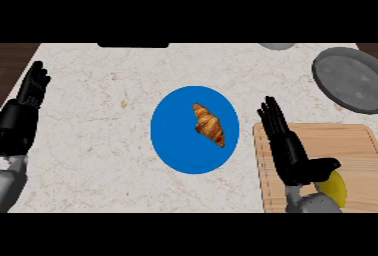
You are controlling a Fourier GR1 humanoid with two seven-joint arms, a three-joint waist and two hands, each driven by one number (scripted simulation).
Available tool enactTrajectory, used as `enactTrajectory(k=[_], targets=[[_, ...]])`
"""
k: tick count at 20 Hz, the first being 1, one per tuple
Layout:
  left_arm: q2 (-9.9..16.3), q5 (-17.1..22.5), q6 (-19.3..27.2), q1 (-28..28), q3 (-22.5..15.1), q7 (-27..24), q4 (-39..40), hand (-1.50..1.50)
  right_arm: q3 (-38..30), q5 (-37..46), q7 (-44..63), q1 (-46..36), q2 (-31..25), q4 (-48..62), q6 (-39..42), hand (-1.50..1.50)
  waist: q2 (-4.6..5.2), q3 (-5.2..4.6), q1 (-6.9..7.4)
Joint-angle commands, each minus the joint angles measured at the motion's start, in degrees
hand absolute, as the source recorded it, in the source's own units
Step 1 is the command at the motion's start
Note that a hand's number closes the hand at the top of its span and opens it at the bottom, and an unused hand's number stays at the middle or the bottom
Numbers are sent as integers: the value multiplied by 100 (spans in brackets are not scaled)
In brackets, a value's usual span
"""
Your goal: Pick the lemon from the cutting board and place it in the pan
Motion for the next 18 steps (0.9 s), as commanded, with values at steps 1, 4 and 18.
enactTrajectory(k=[1,4,18], targets=[[-222,-25,-94,22,146,-272,528,0,-22,-233,-51,-12,-349,183,969,150,-111,-56,-126],[-400,236,4,2,-25,313,123,0,83,-647,-333,201,-1557,297,2909,150,-86,-36,-127],[-763,485,88,-73,-18,873,12,0,-2325,702,-4771,1224,-4716,1937,4015,-150,-141,-45,-261]])
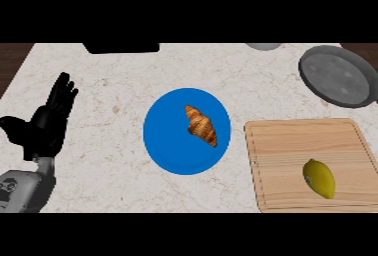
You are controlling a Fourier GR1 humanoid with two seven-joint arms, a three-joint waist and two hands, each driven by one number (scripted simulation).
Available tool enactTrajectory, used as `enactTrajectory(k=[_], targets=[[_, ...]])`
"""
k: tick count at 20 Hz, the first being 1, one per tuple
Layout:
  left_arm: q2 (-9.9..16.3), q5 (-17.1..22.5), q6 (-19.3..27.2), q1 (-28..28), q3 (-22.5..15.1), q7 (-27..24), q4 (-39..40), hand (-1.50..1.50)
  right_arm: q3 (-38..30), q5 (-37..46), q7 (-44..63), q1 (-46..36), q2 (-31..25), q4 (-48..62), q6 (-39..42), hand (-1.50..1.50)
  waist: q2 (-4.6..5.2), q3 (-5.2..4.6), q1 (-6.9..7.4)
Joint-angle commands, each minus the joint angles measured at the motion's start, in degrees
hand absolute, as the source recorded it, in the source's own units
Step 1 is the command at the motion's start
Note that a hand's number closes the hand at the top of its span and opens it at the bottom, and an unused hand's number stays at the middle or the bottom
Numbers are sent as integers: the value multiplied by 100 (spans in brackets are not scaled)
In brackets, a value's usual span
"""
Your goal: Pick the lemon from the cutting board and place it in the pan
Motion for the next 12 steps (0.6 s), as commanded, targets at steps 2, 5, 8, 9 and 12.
enactTrajectory(k=[2,5,8,9,12], targets=[[-323,-172,166,49,-221,-26,1,0,-498,504,-1109,213,-1316,686,753,-150,8,-9,94],[-198,-88,48,-213,-79,137,21,0,-431,958,-931,114,-1946,450,629,-150,8,-16,117],[-269,-196,47,12,-138,95,-188,0,-450,925,-296,90,-2155,31,696,-150,-6,-24,157],[-103,9,-254,-59,91,82,91,0,-593,771,-263,-6,-2344,18,909,-150,1,-26,147],[-126,-217,-65,18,-63,486,-485,0,-467,824,580,-404,-2060,-495,641,-150,3,-21,241]])
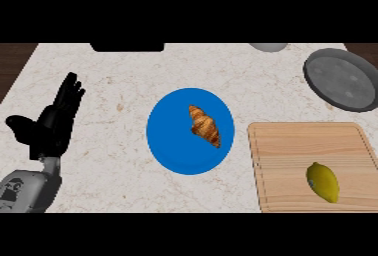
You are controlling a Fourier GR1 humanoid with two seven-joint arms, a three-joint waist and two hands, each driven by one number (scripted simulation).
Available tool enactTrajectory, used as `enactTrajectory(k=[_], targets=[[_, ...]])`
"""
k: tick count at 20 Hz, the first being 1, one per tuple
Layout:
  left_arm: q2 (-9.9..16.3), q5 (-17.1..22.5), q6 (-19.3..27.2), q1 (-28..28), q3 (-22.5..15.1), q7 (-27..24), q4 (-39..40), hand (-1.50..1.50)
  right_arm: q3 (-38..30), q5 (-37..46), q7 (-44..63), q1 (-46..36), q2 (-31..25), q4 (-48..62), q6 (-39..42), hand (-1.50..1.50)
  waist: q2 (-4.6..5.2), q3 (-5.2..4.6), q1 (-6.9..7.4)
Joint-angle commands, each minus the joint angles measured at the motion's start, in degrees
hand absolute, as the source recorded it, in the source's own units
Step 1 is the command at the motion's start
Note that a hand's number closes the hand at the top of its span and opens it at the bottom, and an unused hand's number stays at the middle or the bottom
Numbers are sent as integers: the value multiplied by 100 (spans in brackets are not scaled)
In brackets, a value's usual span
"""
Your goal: Pick the lemon from the cutting board and place it in the pan
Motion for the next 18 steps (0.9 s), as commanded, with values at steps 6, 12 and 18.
enactTrajectory(k=[6,12,18], targets=[[-171,-268,-93,-216,172,295,-22,0,-100,374,721,-534,385,-665,478,-150,12,3,44],[-372,-343,-112,-72,182,37,87,0,-8,104,1104,-69,536,-1816,934,-150,0,0,-29],[-518,-451,-278,234,262,-322,133,0,28,666,1929,159,898,-2468,793,-150,15,0,27]])
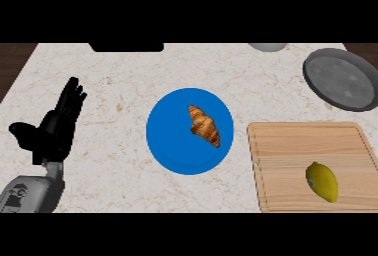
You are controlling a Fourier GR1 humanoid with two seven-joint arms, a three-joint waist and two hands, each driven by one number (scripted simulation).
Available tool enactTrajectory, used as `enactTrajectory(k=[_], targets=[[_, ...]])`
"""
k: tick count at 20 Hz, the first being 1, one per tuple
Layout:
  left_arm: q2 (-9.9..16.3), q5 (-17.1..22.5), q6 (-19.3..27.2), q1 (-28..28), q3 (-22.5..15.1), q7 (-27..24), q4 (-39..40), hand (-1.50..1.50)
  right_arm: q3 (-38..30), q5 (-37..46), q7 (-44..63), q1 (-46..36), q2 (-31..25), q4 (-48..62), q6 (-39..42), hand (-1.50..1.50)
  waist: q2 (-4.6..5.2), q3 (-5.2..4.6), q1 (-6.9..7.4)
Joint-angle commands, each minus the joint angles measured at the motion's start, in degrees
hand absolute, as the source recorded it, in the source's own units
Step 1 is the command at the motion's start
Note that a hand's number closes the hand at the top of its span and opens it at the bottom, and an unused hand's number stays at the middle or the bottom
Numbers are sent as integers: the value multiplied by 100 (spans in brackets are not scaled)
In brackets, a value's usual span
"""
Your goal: Pick the lemon from the cutting board and place it in the pan
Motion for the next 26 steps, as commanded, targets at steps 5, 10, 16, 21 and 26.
enactTrajectory(k=[5,10,16,21,26], targets=[[115,70,-400,-251,425,182,140,0,8,760,668,-9,654,-194,182,-150,14,3,32],[-417,-394,-77,-294,94,-32,405,0,285,1386,1115,-407,1146,113,31,-150,26,3,68],[-190,-230,-434,-481,495,321,285,0,570,2253,764,-236,1654,163,69,-150,20,4,44],[-474,-562,-255,-169,368,209,-27,0,611,2465,886,-715,1845,317,625,-150,14,4,59],[-475,-585,-385,-704,577,250,482,0,565,2783,738,-954,1915,430,836,-150,21,2,45]])
